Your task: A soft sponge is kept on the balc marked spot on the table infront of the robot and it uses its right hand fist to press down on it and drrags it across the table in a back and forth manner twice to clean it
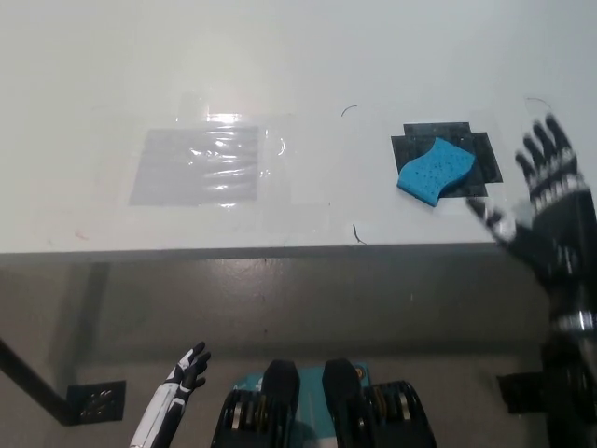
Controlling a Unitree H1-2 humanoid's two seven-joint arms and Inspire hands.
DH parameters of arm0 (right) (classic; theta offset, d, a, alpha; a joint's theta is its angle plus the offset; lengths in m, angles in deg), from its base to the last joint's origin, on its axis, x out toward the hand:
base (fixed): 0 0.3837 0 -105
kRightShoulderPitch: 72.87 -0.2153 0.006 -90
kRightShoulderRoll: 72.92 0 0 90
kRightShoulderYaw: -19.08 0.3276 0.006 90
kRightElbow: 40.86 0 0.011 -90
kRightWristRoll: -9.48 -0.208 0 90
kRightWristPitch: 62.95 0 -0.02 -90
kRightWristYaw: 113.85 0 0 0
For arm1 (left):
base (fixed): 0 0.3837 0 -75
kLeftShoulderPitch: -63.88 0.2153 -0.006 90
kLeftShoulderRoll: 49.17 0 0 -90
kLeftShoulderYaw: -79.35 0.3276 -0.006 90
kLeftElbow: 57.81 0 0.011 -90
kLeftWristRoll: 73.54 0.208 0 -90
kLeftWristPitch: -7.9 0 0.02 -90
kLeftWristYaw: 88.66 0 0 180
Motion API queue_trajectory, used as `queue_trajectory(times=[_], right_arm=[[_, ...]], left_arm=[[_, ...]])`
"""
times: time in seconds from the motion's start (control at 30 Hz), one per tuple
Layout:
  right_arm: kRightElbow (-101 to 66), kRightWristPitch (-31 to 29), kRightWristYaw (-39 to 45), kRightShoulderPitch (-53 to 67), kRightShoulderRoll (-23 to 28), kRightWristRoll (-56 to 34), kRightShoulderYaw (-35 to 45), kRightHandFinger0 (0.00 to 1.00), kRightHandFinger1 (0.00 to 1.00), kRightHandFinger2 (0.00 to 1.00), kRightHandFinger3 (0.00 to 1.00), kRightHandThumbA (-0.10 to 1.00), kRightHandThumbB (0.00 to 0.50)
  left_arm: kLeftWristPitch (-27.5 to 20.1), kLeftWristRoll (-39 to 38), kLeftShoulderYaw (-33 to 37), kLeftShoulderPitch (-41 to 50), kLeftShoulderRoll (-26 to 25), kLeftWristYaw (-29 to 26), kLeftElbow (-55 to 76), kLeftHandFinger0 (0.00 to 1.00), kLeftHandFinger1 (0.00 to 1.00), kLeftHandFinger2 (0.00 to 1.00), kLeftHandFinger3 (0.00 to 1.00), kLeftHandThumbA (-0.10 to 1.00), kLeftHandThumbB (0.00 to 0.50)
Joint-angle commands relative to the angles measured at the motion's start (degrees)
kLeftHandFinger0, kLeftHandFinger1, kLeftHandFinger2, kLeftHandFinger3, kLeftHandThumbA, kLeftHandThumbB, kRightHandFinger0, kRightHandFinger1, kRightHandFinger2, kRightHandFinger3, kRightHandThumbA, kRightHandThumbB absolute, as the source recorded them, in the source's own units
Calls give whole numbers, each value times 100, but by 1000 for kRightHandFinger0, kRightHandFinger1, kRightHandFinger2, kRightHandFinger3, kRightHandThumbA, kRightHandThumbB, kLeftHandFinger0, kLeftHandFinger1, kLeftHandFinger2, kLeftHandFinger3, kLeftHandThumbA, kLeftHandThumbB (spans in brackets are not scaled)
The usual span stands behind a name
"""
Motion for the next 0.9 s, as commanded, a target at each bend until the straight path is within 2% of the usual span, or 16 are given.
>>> queue_trajectory(times=[0.0, 0.07, 0.13, 0.17, 0.27, 0.33, 0.47, 0.53, 0.57, 0.6, 0.63, 0.67, 0.87], right_arm=[[-3824, -919, 1095, 1934, 573, -132, -931, 1000, 1000, 1000, 1000, 1000, 407], [-3288, -852, 1124, 2156, 641, -124, -882, 1000, 1000, 1000, 1000, 1000, 414], [-2489, -1003, 1114, 2168, 601, -60, -811, 1000, 1000, 1000, 1000, 1000, 340], [-2175, -876, 993, 2123, 522, 35, -774, 1000, 1000, 1000, 1000, 1000, 382], [-1248, -915, 910, 1864, 529, 187, -755, 1000, 1000, 1000, 1000, 1000, 382], [-431, -1044, 886, 1619, 556, 378, -744, 1000, 1000, 1000, 1000, 1000, 344], [903, -1039, 1019, 1233, 511, 98, -666, 1000, 1000, 1000, 1000, 1000, 168], [1249, -955, 1089, 1105, 506, -7, -636, 1000, 1000, 1000, 1000, 1000, 150], [1507, -818, 1118, 971, 522, -53, -604, 1000, 1000, 1000, 1000, 1000, 175], [1625, -768, 1111, 885, 537, -30, -589, 1000, 1000, 1000, 1000, 1000, 174], [1779, -833, 1092, 793, 558, 64, -588, 1000, 1000, 1000, 1000, 1000, 150], [1994, -872, 1050, 695, 616, 262, -621, 1000, 1000, 1000, 1000, 1000, 96], [2203, -886, 1174, 595, 642, 326, -663, 1000, 1000, 1000, 1000, 1000, 51]], left_arm=[[-264, 31, 51, -179, -30, 54, -3, 1000, 1000, 1000, 1000, 1000, 425], [-289, 32, 64, -98, -14, 55, -4, 1000, 1000, 1000, 1000, 1000, 416], [-351, 22, 69, -72, 7, 48, -75, 1000, 1000, 1000, 1000, 1000, 419], [-372, -2, 63, -51, 18, 48, -77, 1000, 1000, 1000, 1000, 1000, 412], [-372, -33, 62, -73, 15, 63, -92, 1000, 1000, 1000, 1000, 1000, 406], [-372, -39, 54, -115, 3, 63, -92, 1000, 1000, 1000, 1000, 1000, 394], [-370, -78, 56, -215, -8, 103, -125, 1000, 1000, 1000, 1000, 1000, 391], [-402, 6, 57, -271, -28, 21, -169, 1000, 1000, 1000, 1000, 1000, 395], [-402, -26, 38, -330, -31, 32, -191, 1000, 1000, 1000, 1000, 1000, 394], [-402, -47, 27, -378, -31, 43, -198, 1000, 1000, 1000, 1000, 1000, 393], [-402, -43, 17, -424, -25, 32, -205, 1000, 1000, 1000, 1000, 1000, 389], [-401, -28, 17, -452, -17, 20, -191, 1000, 1000, 1000, 1000, 1000, 384], [-402, -3, 40, -527, -23, 25, -180, 1000, 1000, 1000, 1000, 1000, 401]])
